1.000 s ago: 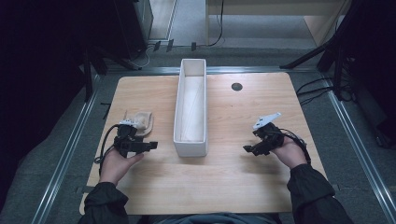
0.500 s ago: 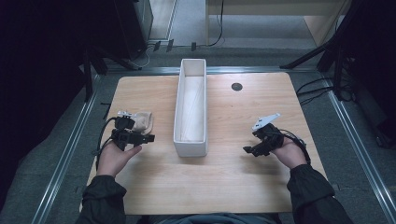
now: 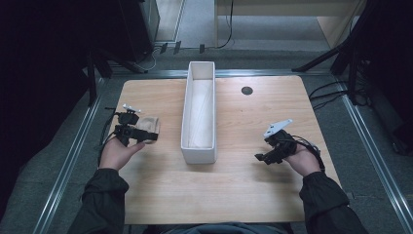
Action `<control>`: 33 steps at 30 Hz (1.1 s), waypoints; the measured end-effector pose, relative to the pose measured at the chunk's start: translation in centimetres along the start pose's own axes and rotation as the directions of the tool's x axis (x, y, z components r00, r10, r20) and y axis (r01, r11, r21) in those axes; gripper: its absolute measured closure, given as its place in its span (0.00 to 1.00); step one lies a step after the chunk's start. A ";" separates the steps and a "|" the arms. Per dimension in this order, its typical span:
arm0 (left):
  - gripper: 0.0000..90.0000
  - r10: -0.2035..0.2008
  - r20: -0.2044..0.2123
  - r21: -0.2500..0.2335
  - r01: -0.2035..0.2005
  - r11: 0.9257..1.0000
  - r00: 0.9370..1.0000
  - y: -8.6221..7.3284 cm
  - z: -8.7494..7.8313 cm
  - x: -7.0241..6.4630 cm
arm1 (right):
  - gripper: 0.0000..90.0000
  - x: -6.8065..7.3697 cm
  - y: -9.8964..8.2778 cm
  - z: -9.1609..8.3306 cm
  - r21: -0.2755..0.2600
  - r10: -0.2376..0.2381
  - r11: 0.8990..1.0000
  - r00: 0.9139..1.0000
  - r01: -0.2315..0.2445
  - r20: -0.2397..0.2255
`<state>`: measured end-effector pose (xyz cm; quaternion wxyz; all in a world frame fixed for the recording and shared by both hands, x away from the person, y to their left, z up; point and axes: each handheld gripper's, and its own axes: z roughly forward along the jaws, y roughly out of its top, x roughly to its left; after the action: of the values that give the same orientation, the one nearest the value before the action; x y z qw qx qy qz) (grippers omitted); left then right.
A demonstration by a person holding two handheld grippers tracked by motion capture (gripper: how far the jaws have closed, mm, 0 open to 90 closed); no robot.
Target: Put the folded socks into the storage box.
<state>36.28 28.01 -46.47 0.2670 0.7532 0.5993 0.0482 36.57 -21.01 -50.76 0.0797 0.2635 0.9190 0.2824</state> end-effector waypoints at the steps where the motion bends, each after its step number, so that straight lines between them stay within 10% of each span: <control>1: 0.32 -0.006 0.003 -0.002 0.006 1.000 1.000 0.2 0.0 0.2 | 0.25 0.0 0.0 0.0 0.002 -0.001 1.000 1.000 0.001 0.001; 17: 0.41 -0.054 0.013 0.062 0.053 0.997 0.998 3.3 0.5 2.2 | 0.25 0.6 0.0 0.4 0.041 -0.041 0.998 0.999 0.041 -0.007; 33: 0.39 -0.085 -0.090 0.147 0.098 0.984 0.992 4.6 4.4 4.0 | 0.25 1.0 0.1 0.8 0.042 -0.072 0.996 0.997 0.074 -0.034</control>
<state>43.16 29.58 -49.06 0.1860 0.7401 0.6459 0.0218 36.02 -20.05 -51.36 0.0695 0.2269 0.9350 0.2636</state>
